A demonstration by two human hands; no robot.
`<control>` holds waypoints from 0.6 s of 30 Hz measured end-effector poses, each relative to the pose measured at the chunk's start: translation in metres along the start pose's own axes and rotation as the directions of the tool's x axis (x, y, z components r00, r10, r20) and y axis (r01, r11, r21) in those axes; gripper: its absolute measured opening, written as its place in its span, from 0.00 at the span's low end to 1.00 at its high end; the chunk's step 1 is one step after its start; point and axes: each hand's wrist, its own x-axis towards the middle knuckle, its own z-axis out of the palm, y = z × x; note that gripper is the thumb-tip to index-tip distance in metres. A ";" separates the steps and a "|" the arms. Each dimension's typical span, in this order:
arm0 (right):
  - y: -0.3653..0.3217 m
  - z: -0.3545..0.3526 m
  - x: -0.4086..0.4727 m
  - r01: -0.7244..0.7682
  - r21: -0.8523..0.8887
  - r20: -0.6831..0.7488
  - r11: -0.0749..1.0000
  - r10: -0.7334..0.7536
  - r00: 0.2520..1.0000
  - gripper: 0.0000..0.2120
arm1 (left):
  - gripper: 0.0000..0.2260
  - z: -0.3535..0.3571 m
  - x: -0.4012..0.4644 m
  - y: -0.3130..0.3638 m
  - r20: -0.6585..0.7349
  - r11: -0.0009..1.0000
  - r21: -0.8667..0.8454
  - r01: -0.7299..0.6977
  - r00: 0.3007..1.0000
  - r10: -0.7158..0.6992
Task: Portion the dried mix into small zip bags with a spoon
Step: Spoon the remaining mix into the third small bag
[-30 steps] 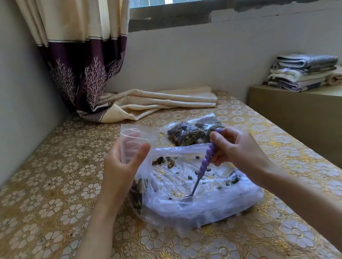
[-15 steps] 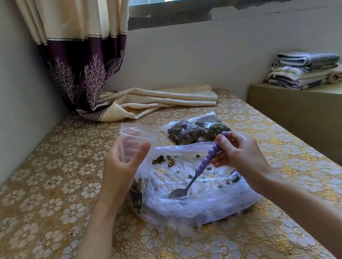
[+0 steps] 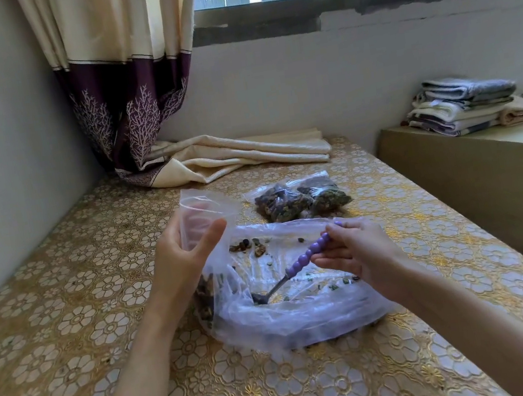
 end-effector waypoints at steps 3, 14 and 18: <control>-0.005 -0.008 0.002 0.015 0.000 -0.051 1.000 -0.015 0.999 0.12 | 0.23 -0.002 0.000 -0.001 -0.003 1.000 0.002 0.001 1.000 -0.001; -0.008 -0.024 0.005 0.022 0.018 -0.122 1.000 -0.020 0.992 0.12 | 0.28 0.000 0.000 0.003 0.004 1.000 0.006 -0.008 1.000 0.008; -0.013 -0.026 0.005 0.056 0.037 -0.137 0.998 -0.050 0.989 0.13 | 0.29 0.001 0.000 0.004 0.034 1.000 0.029 -0.008 0.999 0.007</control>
